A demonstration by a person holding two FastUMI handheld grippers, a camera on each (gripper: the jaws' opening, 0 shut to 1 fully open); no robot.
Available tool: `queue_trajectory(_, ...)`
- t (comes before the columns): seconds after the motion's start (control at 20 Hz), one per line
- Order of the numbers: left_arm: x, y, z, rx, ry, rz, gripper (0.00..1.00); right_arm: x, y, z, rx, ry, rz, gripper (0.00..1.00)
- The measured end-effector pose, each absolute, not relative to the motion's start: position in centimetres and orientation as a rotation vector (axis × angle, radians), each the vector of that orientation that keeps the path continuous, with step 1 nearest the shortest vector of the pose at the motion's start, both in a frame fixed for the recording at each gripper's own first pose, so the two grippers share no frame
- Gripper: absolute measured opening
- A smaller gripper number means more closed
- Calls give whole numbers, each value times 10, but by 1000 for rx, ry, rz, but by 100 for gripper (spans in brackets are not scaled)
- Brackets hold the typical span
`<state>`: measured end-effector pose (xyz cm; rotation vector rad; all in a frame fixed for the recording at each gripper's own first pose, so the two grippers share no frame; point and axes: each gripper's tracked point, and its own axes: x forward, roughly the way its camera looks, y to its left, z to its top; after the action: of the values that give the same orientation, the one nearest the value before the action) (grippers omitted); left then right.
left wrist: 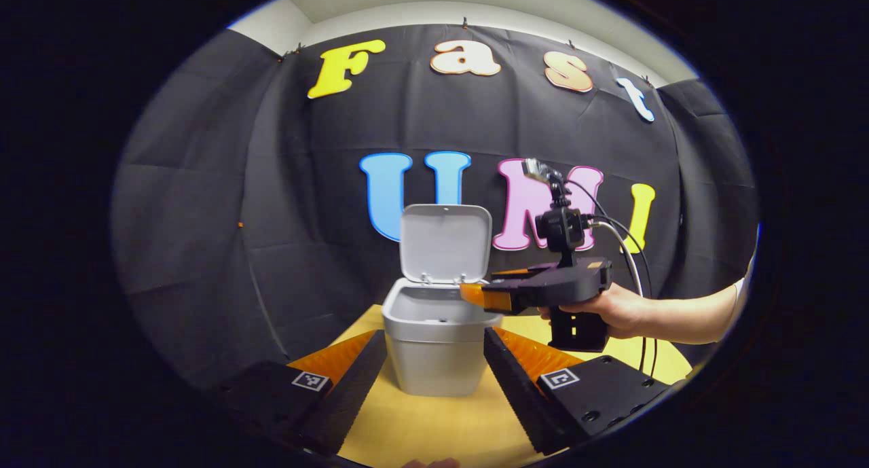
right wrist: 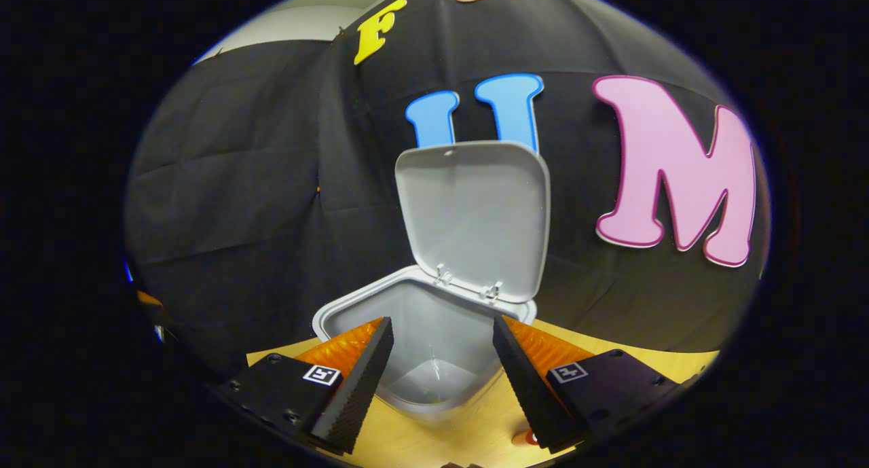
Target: Press the lid of the desktop garbage bin to open it, pick up the crumpled paper on the desktop and throw it into the bin, then pick up the pop can on the desktop and drop it into the bin, and finally close the garbage bin lid.
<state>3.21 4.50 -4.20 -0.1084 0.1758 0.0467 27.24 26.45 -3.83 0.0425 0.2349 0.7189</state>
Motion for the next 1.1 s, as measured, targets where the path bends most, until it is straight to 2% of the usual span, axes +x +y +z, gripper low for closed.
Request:
queue_trajectory(0.15,60,-16,-77,-156,194,-89,95,277,200,-23,36,202,622,97)
queue_trajectory(0.3,87,-73,-121,-82,248,-187,95,278,125,-12,46,186,506,97)
queue_trajectory(0.5,121,-139,-188,-84,320,-327,95,271,37,-27,46,219,351,97)
queue_trajectory(0.75,161,-159,-261,-87,405,-330,95,244,-49,-55,19,279,217,97)
queue_trajectory(1.1,200,-166,-338,27,540,-293,95,222,-106,-83,44,332,125,97)
